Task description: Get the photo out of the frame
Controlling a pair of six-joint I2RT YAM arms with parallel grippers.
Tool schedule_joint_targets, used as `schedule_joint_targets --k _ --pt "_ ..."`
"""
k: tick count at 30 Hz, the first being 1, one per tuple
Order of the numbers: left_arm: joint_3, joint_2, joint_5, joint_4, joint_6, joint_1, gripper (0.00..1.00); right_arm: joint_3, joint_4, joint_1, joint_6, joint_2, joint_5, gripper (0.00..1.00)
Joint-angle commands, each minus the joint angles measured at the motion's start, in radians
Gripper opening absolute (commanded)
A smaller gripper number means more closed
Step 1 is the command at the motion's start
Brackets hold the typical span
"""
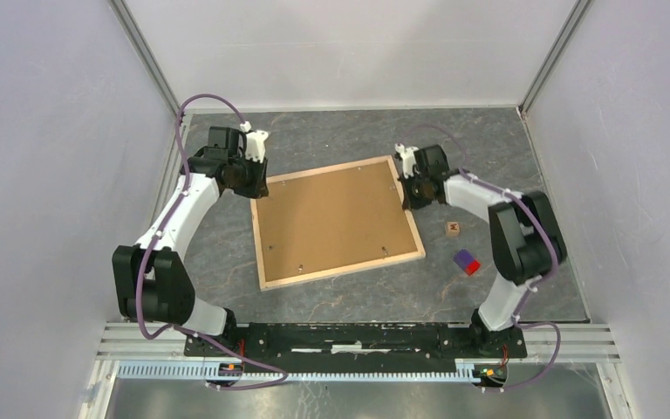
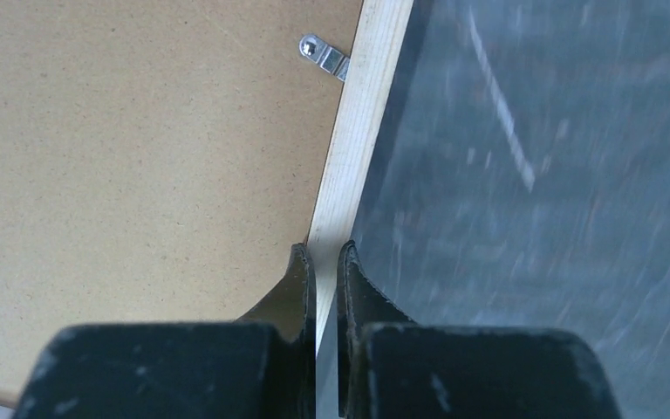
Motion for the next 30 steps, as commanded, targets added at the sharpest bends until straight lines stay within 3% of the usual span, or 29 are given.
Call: schedule_joint_targets --k 1,9,12,15,17,20,22,27,30 --pt "0.002 -0.025 0.015 0.008 -0.016 0.018 0.02 0.232 -0.149 -0.015 -0.363 0.184 -0.166 0.0" --pt "-0.003 -0.015 0.069 -0.029 -0.009 0.045 0.02 0.839 -0.442 -0.023 -0.784 0.558 -0.339 0.0" --pt "-0.006 -0.016 0.082 -0.034 -0.007 0.049 0.02 0.976 -0.485 -0.02 -0.967 0.633 -0.372 0.0" --pt "-0.008 -0.015 0.093 -0.036 -0.001 0.05 0.02 0.999 -0.395 -0.014 -1.029 0.631 -0.37 0.0" --pt "-0.005 -0.011 0.09 -0.037 -0.001 0.05 0.02 0.988 -0.284 -0.012 -0.955 0.609 -0.335 0.11" --pt "0.007 -0.005 0.083 -0.036 -0.005 0.051 0.02 0.984 -0.144 -0.013 -0.792 0.549 -0.274 0.46" --pt "0.015 -0.005 0.088 -0.037 -0.005 0.051 0.02 0.953 -0.089 -0.016 -0.693 0.486 -0.261 0.6" --pt "0.028 -0.004 0.09 -0.036 -0.005 0.05 0.02 0.696 0.093 -0.021 -0.482 0.22 -0.171 0.79" --pt "0.029 -0.005 0.086 -0.036 -0.002 0.053 0.02 0.448 0.227 -0.022 -0.258 0.036 -0.012 0.98"
